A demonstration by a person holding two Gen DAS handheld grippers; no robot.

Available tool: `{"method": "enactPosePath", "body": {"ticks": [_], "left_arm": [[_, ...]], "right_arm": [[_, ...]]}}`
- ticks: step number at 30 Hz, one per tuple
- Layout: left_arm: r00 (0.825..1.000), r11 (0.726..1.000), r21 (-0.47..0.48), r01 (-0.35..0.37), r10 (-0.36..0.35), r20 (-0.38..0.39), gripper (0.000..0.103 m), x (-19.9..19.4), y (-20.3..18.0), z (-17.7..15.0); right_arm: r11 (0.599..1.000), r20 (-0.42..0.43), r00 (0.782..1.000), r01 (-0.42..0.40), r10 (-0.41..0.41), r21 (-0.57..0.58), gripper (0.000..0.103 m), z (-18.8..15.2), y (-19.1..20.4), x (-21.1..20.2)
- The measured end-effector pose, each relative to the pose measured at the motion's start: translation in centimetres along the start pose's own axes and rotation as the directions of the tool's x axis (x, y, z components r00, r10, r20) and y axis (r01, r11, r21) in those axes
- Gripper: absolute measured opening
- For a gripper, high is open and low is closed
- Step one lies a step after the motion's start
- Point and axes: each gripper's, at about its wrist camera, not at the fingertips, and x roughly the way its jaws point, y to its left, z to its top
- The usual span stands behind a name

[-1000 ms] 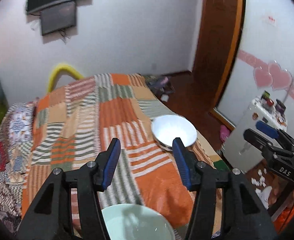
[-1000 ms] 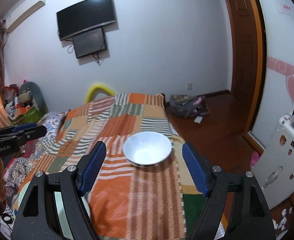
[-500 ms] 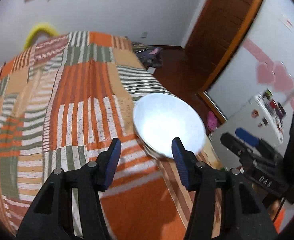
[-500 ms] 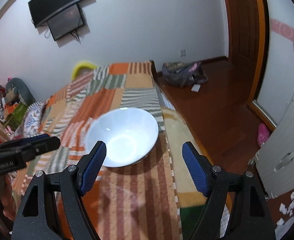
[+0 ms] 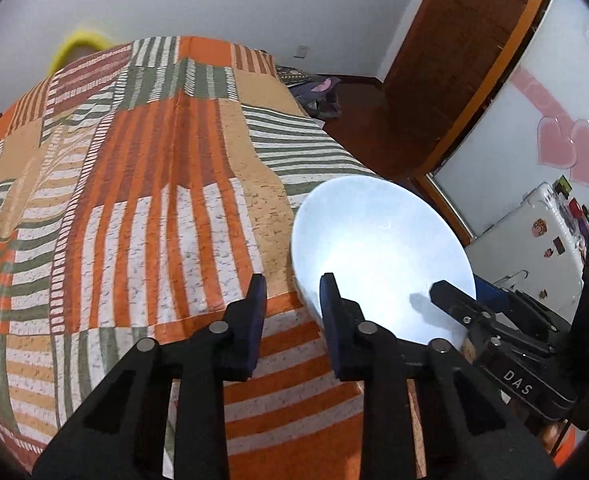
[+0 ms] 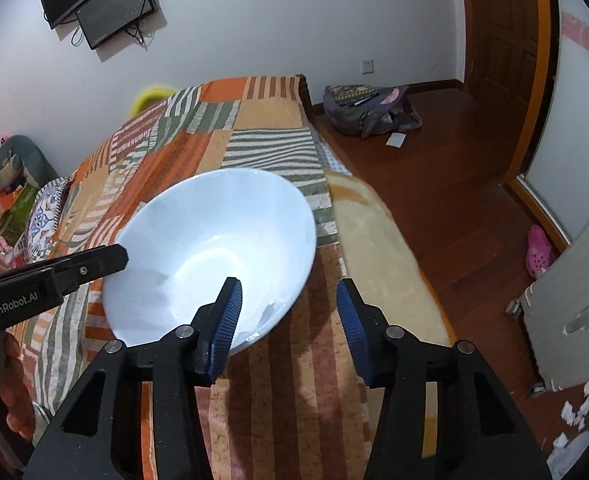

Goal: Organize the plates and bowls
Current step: 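Grasp the white spotted bowl rim with the left gripper and lift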

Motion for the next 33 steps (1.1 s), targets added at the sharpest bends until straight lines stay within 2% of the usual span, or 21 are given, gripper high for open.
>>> {"method": "enactPosePath", "body": {"ticks": [3, 5, 10, 15, 20, 33], "left_arm": [[1.000, 1.000, -0.015, 0.016, -0.016, -0.019, 0.022, 0.8, -0.2, 0.0], [0.999, 0.999, -0.018, 0.030, -0.031, -0.022, 0.014, 1.2, -0.3, 0.0], [1.000, 1.000, 0.027, -0.001, 0.002, -0.016, 0.013, 1.2, -0.9, -0.1], [0.999, 1.000, 0.007, -0.004, 0.004, -0.039, 0.012, 0.5, -0.7, -0.3], [0.998, 0.996, 0.057, -0.063, 0.062, 0.024, 0.012, -2.6, -1.8, -1.3], [0.988, 0.994, 0.071, -0.078, 0.068, 0.138, 0.012, -13.7, -1.7, -3.5]], "right_arm": [[1.000, -0.003, 1.000, -0.021, 0.021, 0.017, 0.035, 0.1, -0.1, 0.5], [0.999, -0.004, 1.000, -0.026, 0.026, 0.024, 0.029, 0.1, 0.1, 0.7], [1.000, 0.003, 1.000, 0.005, -0.005, -0.001, 0.027, 0.1, 0.7, 0.5], [1.000, 0.009, 1.000, 0.004, -0.004, -0.002, 0.026, 0.1, 1.1, -0.2], [0.999, 0.032, 0.999, 0.019, -0.018, -0.038, 0.026, -0.1, 2.5, -1.6], [0.993, 0.152, 0.988, -0.016, 0.034, -0.119, 0.026, -0.8, 6.8, -9.2]]}}
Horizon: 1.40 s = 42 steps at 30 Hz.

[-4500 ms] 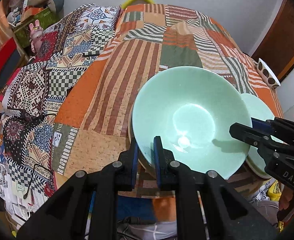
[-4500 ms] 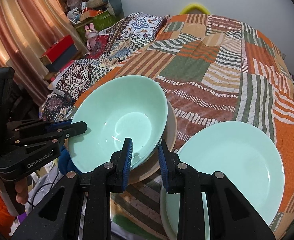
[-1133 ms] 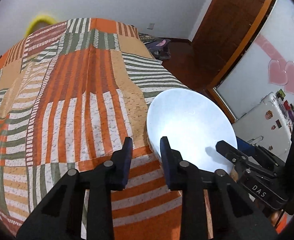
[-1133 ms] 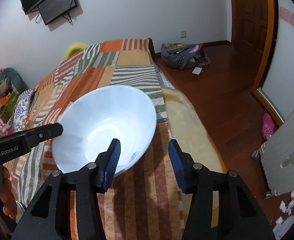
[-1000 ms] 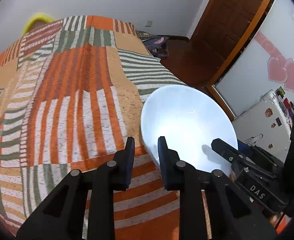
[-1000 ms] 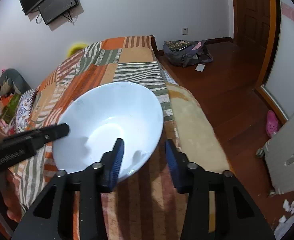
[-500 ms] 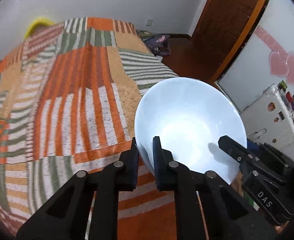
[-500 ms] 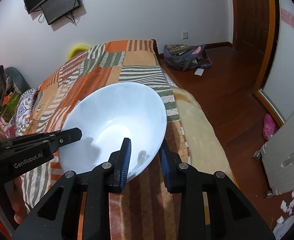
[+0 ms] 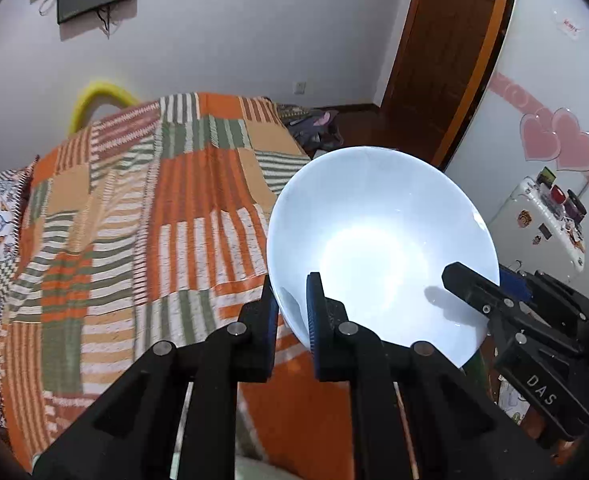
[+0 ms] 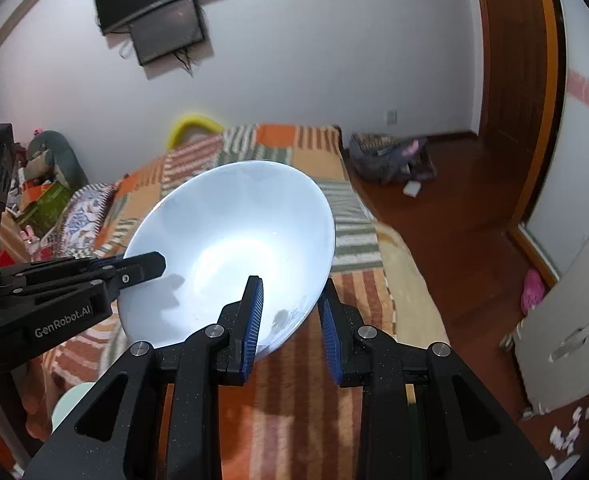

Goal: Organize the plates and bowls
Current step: 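Grasp the white spotted bowl rim with the left gripper and lift, then carry the white bowl with the left gripper toward the nested bowl stack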

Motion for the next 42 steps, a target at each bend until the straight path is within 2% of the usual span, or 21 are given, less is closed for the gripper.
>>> {"method": "enactPosePath", "body": {"ticks": [11, 24, 32, 42], "left_arm": [[0.996, 0.997, -0.039, -0.064, 0.066, 0.063, 0.012, -9.4, 3.1, -3.6], [0.985, 0.983, -0.107, -0.147, 0.155, 0.077, 0.012, -18.0, 10.6, -10.4], [0.975, 0.963, -0.171, -0.208, 0.219, 0.048, 0.012, -20.2, 15.2, -14.5], [0.960, 0.923, -0.274, -0.271, 0.279, -0.013, 0.012, -21.0, 20.6, -19.9]], "right_arm": [[0.995, 0.050, 0.995, -0.079, 0.083, -0.067, 0.026, -1.0, 5.5, -4.5], [0.965, 0.028, 0.973, -0.224, 0.229, -0.138, 0.026, -3.1, 13.3, -5.3], [0.933, -0.033, 0.952, -0.306, 0.305, -0.188, 0.026, -4.9, 18.0, -3.8], [0.883, -0.136, 0.912, -0.410, 0.388, -0.228, 0.026, -8.1, 23.7, -1.5]]}}
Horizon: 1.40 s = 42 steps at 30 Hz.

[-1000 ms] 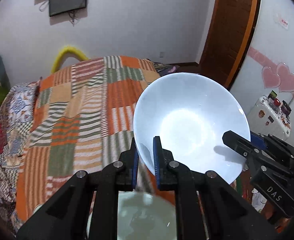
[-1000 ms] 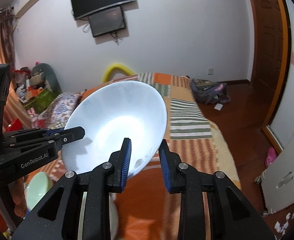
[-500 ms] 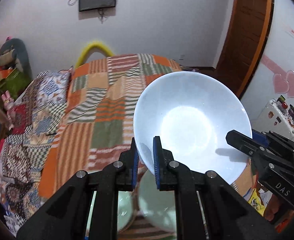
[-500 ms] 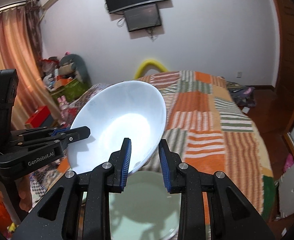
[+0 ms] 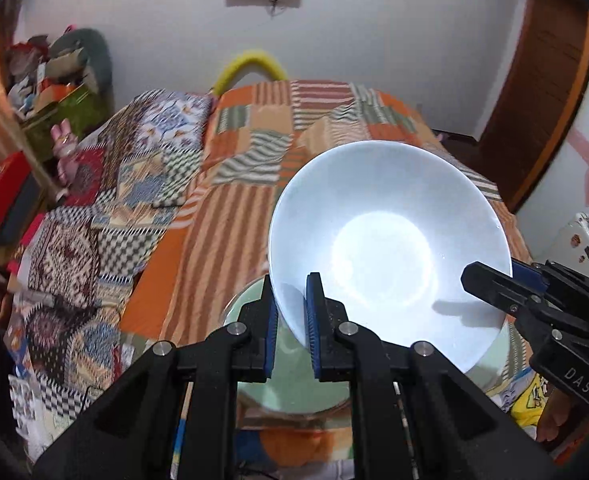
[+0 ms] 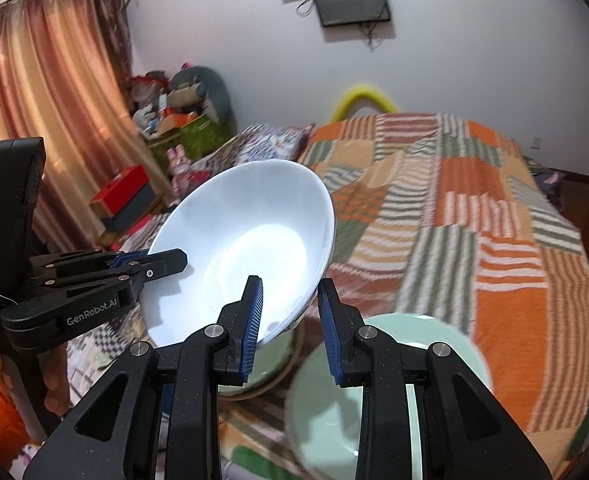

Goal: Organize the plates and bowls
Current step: 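Carry the white bowl with the left gripper toward the nested bowl stack, then lower the white bowl into the mint-green bowl with the left gripper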

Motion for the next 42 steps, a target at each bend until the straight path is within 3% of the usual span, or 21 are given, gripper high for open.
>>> {"method": "enactPosePath", "body": {"ticks": [7, 23, 42], "left_arm": [[0.999, 0.995, -0.100, 0.006, -0.011, -0.052, 0.012, 2.2, 3.5, -2.7], [0.990, 0.984, -0.175, -0.019, -0.006, -0.141, 0.012, 6.4, 6.3, -6.0], [0.987, 0.983, -0.179, -0.030, 0.001, -0.158, 0.014, 8.0, 6.3, -6.5]], "right_arm": [[0.999, -0.075, 0.997, -0.022, 0.020, -0.025, 0.026, -1.8, 2.0, 2.3], [1.000, -0.197, 0.980, -0.015, 0.010, -0.025, 0.026, -4.7, 3.7, 6.1], [0.998, -0.220, 0.975, 0.017, -0.030, -0.059, 0.029, -5.0, 3.7, 7.4]]}}
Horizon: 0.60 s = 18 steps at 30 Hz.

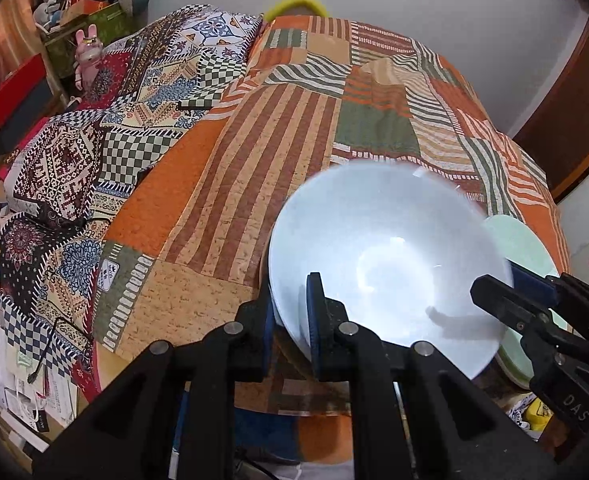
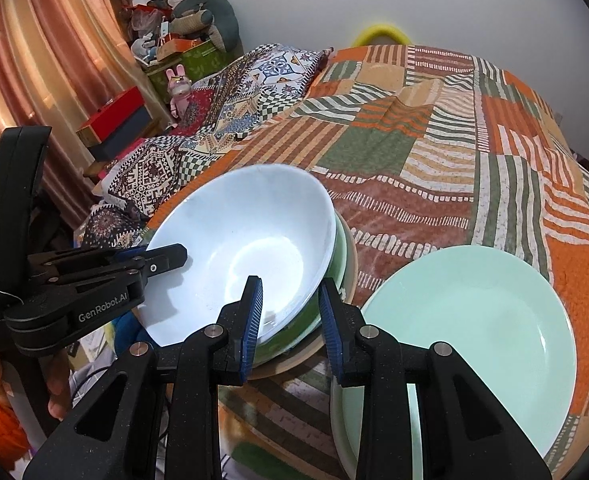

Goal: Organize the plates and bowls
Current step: 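Lower the white bowl into the mint-green bowl with the left gripper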

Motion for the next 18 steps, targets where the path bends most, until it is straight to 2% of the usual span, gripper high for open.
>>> {"method": "enactPosePath", "body": {"ticks": [2, 7, 12, 16, 18], "left_arm": [[1.000, 0.999, -0.032, 0.015, -0.014, 0.010, 0.014, 0.0, 0.5, 0.1], [0.999, 1.000, -0.018, 0.004, -0.003, 0.049, 0.014, -1.1, 0.5, 0.4], [0.998, 1.000, 0.019, -0.019, 0.018, 0.068, 0.022, -1.9, 0.5, 0.1], [0.999, 1.000, 0.021, -0.001, 0.000, 0.045, 0.033, -1.5, 0.9, -0.4], [0.999, 1.000, 0.003, 0.020, -0.020, 0.032, 0.045, -1.0, 1.4, -0.6]], "right_arm": [[0.999, -0.004, 1.000, 0.031, -0.031, -0.018, 0.029, 0.0, 0.0, 0.0], [0.998, 0.011, 1.000, 0.028, -0.028, -0.058, 0.036, 0.2, 0.1, -0.6], [0.999, 0.018, 1.000, 0.025, -0.024, -0.033, 0.039, 0.4, -0.7, -0.8], [1.000, 0.009, 1.000, 0.020, -0.020, -0.008, 0.039, 0.2, -1.3, -0.5], [1.000, 0.002, 1.000, 0.018, -0.018, 0.012, 0.039, 0.1, -1.6, -0.3]]}}
